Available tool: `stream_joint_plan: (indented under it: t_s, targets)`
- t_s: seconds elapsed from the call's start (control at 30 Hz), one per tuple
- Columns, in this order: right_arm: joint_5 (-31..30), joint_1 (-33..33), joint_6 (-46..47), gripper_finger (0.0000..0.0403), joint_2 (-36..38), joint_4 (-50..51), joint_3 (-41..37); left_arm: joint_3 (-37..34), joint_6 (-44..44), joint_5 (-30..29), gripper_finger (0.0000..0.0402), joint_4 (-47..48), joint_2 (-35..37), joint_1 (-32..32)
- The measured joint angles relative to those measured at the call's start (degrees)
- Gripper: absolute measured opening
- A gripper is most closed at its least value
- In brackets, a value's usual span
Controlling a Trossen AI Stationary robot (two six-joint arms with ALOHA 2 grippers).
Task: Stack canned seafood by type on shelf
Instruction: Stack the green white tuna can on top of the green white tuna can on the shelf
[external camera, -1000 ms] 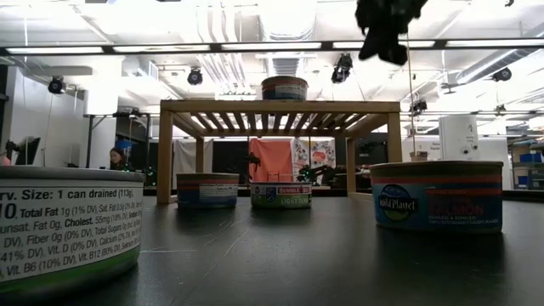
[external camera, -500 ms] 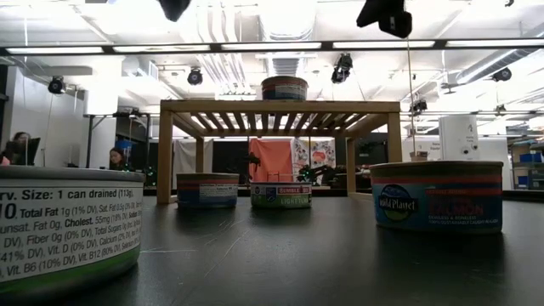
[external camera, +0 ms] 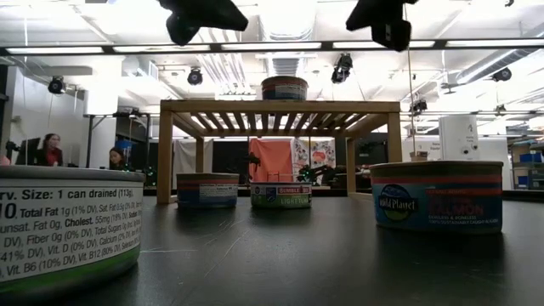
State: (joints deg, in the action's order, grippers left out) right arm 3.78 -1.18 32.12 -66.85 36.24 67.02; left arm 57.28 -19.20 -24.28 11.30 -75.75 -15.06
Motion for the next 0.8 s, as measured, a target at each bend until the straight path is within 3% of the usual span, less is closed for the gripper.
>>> stream_joint_plan:
  t_s: [0.23,0.5,0.8]
  targets:
    - [-5.78,-5.15,7.56,0.0009,0.00,-7.33,-9.28,0.00,-1.50,2.63,0.0000,4.72,-0.13,-0.01]
    - [-14.30,-7.82,7.94,0.0009,-1.30,-26.27,-20.47,0.00,-1.51,2.87,0.0000,5.23,-1.11,-0.16]
    - [-17.28,-7.43,6.28,0.0009,-12.66,-33.72,-19.02,-0.04,-1.71,2.85,0.0000,5.35,-1.09,-0.17]
